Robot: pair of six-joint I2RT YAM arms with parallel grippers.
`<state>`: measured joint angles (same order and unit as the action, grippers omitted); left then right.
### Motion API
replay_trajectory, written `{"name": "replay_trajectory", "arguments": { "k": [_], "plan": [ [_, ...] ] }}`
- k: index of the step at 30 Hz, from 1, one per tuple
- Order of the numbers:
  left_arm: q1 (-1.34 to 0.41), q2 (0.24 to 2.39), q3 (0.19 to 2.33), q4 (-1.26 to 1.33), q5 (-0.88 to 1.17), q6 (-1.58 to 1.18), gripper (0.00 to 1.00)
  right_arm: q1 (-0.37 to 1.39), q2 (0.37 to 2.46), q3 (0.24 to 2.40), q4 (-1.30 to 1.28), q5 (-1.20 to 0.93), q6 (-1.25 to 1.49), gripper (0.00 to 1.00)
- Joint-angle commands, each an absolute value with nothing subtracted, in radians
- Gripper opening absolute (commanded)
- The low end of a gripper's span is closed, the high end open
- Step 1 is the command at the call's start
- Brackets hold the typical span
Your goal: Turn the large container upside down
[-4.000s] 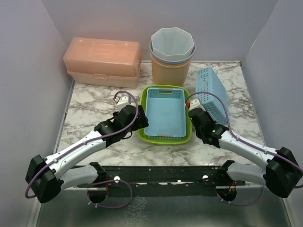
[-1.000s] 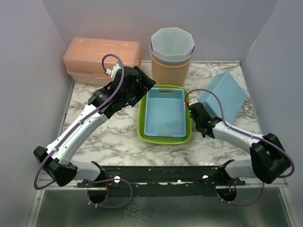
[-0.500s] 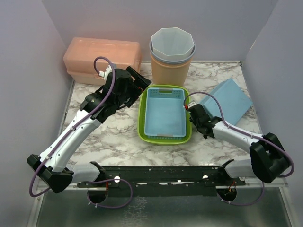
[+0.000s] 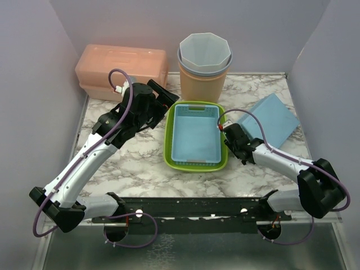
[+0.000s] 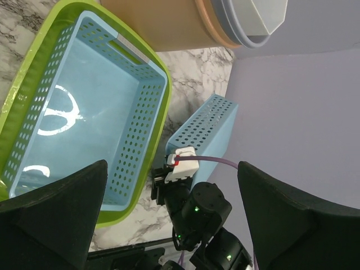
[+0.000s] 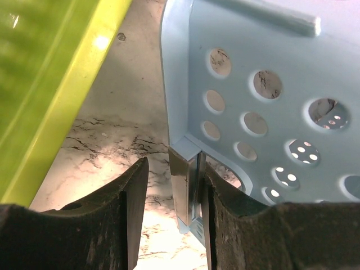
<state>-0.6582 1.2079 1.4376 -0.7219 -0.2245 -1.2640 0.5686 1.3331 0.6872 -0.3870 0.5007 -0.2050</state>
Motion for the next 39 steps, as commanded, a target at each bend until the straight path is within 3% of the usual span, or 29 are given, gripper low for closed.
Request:
{"name": "replay_trajectory", "arguments": {
  "k": [1, 15, 17, 24, 35, 39],
  "plan": [
    [-0.655, 1.199, 1.424, -0.710, -0.211, -1.278, 0.99, 0.574, 1.306, 0.713, -0.401, 0.462, -0.168, 0.44],
    [-0.649, 1.132, 1.304, -0.701, -0.300, -1.071, 0.99, 0.575, 1.259, 0.771, -0.464, 0.361, -0.158, 0.45],
    [-0.648, 1.102, 1.225, -0.685, -0.345, -0.966, 0.99, 0.575, 1.242, 0.764, -0.466, 0.341, -0.152, 0.57],
    [-0.629, 1.023, 1.006, -0.633, -0.510, -0.593, 0.99, 0.577, 1.138, 0.731, -0.437, 0.394, -0.138, 0.59],
    [-0.588, 1.044, 0.979, -0.675, -0.588, -0.418, 0.99, 0.575, 1.091, 0.694, -0.398, 0.447, -0.132, 0.66],
    [-0.579, 1.014, 0.928, -0.650, -0.631, -0.377, 0.99, 0.575, 1.178, 0.629, -0.334, 0.411, -0.332, 0.67]
  ]
}}
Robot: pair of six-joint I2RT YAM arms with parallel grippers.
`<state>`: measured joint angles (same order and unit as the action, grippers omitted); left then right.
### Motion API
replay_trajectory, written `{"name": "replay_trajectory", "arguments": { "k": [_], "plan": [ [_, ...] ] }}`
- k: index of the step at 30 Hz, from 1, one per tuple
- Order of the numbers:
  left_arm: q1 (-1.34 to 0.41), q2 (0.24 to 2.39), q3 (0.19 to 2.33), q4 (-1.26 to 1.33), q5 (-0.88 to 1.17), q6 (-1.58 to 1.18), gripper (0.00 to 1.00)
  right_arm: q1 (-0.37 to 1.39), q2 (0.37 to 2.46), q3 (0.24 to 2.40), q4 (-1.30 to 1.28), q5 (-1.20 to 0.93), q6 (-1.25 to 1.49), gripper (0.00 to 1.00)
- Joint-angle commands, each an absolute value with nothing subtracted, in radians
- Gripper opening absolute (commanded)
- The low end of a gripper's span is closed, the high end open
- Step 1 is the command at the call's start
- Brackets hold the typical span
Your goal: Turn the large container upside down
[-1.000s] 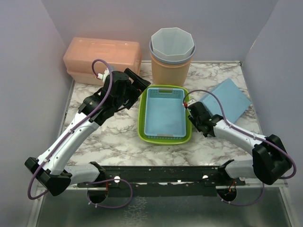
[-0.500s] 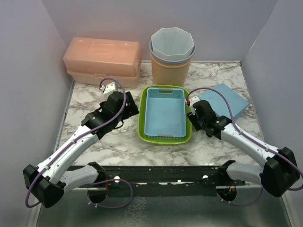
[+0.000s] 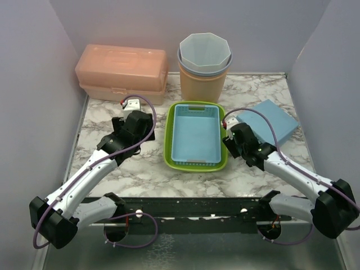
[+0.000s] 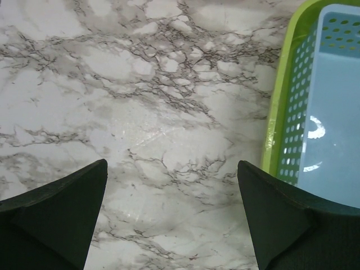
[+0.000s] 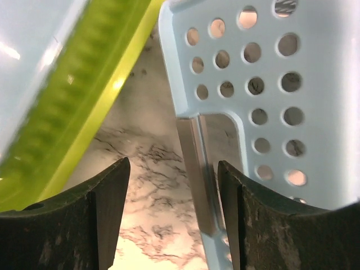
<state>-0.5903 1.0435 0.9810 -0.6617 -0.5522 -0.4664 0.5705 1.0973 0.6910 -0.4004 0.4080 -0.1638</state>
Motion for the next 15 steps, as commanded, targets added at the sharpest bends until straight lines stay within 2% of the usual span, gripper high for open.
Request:
{"name": "replay_trajectory", "arguments": {
  "k": [1, 3, 5, 10, 15],
  "plan": [
    [-0.575, 1.010, 0.908, -0.627, -0.629, -0.364, 0.99, 0.575, 1.236, 0.647, -0.325, 0.524, -0.320, 0.67],
    [-0.566, 1.008, 0.878, -0.601, -0.620, -0.348, 0.99, 0.574, 1.317, 0.709, -0.369, 0.670, -0.285, 0.66],
    [-0.562, 1.009, 0.858, -0.581, -0.623, -0.348, 0.99, 0.574, 1.319, 0.721, -0.360, 0.701, -0.293, 0.66],
    [-0.554, 1.013, 0.819, -0.530, -0.671, -0.364, 0.99, 0.577, 1.203, 0.658, -0.274, 0.701, -0.256, 0.65],
    [-0.544, 1.000, 0.773, -0.486, -0.724, -0.388, 0.99, 0.575, 1.051, 0.667, -0.237, 0.781, -0.022, 0.68]
  ]
}}
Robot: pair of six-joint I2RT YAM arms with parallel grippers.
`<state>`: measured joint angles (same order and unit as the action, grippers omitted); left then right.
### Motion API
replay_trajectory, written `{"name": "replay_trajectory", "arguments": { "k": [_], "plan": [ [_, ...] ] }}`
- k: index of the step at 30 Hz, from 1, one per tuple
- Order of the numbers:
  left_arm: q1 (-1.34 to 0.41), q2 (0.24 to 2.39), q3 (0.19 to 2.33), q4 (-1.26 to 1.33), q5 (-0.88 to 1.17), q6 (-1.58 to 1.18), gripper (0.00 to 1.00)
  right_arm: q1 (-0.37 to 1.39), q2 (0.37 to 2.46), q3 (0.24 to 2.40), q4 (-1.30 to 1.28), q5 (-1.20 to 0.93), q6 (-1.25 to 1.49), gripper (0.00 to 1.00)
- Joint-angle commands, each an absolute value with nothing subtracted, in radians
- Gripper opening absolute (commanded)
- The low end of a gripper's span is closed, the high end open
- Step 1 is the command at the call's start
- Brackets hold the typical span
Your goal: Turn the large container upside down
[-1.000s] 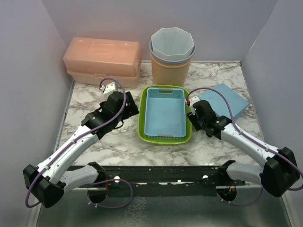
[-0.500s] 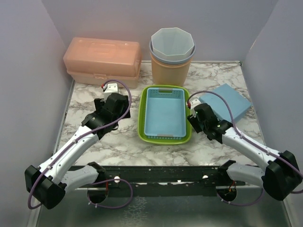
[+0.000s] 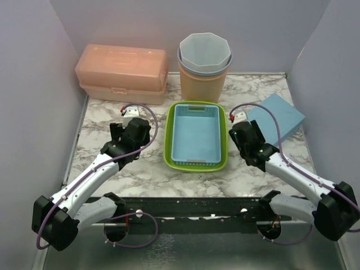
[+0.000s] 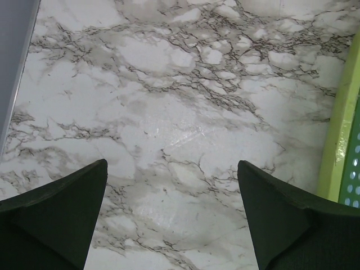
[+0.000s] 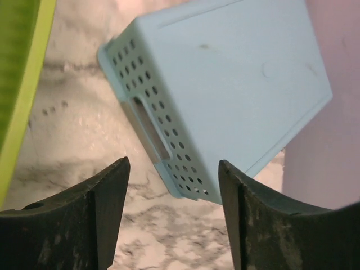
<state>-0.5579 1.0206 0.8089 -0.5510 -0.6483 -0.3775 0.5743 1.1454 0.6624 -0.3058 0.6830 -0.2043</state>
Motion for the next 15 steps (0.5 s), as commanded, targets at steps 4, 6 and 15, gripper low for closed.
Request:
{"name": "replay_trajectory", "arguments": {
  "k": [4, 6, 15],
  "plan": [
    [-0.536, 1.004, 0.769, -0.492, -0.724, -0.407, 0.99, 0.546, 1.085, 0.768, -0.355, 0.817, 0.277, 0.84],
    [-0.535, 0.994, 0.764, -0.497, -0.708, -0.416, 0.99, 0.479, 1.167, 0.863, -0.482, 0.754, 0.424, 0.86],
    [-0.535, 0.969, 0.758, -0.498, -0.735, -0.409, 0.99, 0.207, 1.436, 1.112, -0.697, 0.590, 0.748, 0.91]
  ]
}}
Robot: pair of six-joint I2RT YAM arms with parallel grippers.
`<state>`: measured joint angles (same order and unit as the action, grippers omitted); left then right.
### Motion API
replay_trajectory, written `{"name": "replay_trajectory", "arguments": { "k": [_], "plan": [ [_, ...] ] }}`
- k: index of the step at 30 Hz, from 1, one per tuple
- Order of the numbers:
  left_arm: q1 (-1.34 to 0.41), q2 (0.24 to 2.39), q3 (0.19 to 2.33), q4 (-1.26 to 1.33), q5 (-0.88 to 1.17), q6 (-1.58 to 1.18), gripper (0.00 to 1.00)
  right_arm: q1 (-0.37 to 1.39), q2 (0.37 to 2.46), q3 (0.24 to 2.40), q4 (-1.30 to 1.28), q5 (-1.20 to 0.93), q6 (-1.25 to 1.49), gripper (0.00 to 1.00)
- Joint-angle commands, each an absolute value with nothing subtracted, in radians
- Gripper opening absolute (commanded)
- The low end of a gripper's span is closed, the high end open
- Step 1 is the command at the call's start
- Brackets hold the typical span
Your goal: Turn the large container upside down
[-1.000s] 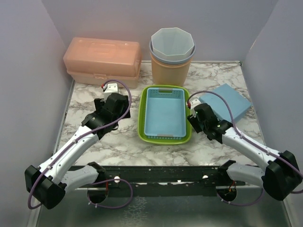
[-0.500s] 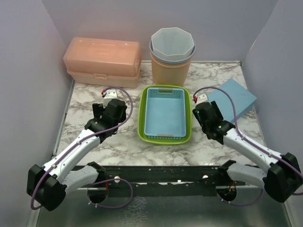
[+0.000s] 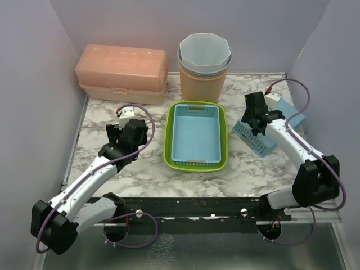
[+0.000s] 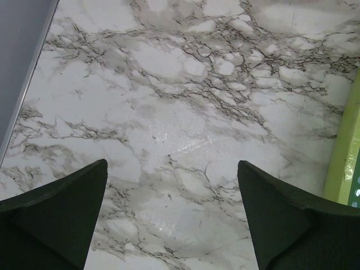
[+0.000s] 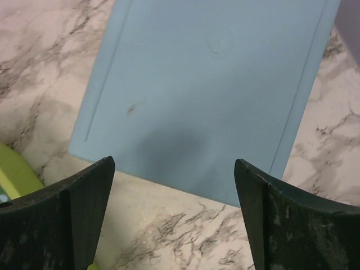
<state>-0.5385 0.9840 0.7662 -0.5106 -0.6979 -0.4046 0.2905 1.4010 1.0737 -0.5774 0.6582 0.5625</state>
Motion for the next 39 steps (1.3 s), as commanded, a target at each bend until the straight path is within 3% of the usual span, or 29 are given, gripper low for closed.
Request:
{"name": "replay_trajectory", "arguments": {
  "k": [1, 9, 14, 23, 26, 31, 35, 39],
  "plan": [
    [-0.535, 0.966, 0.758, -0.499, -0.733, -0.408, 0.99, 0.155, 1.437, 1.107, -0.662, 0.543, 0.740, 0.91],
    [-0.535, 0.972, 0.762, -0.499, -0.730, -0.391, 0.99, -0.073, 1.465, 1.101, -0.566, 0.549, 0.727, 0.92],
    [-0.535, 0.981, 0.764, -0.499, -0.717, -0.387, 0.99, -0.237, 1.481, 1.040, -0.415, 0.422, 0.675, 0.92],
    [-0.535, 0.956, 0.759, -0.499, -0.711, -0.385, 0.99, -0.251, 1.630, 1.089, -0.190, 0.024, 0.348, 0.90],
    [-0.535, 0.956, 0.759, -0.499, -0.707, -0.385, 0.99, -0.247, 1.615, 1.040, -0.077, 0.020, 0.287, 0.91],
    [-0.535, 0.967, 0.760, -0.497, -0.690, -0.384, 0.99, -0.189, 1.552, 1.083, -0.114, 0.111, 0.178, 0.91],
    [-0.535, 0.971, 0.762, -0.497, -0.684, -0.384, 0.99, -0.011, 1.513, 1.169, -0.191, 0.415, 0.030, 0.91],
    [-0.536, 0.966, 0.761, -0.498, -0.690, -0.382, 0.99, 0.051, 1.516, 1.266, -0.372, 0.418, 0.260, 0.90]
  ]
}}
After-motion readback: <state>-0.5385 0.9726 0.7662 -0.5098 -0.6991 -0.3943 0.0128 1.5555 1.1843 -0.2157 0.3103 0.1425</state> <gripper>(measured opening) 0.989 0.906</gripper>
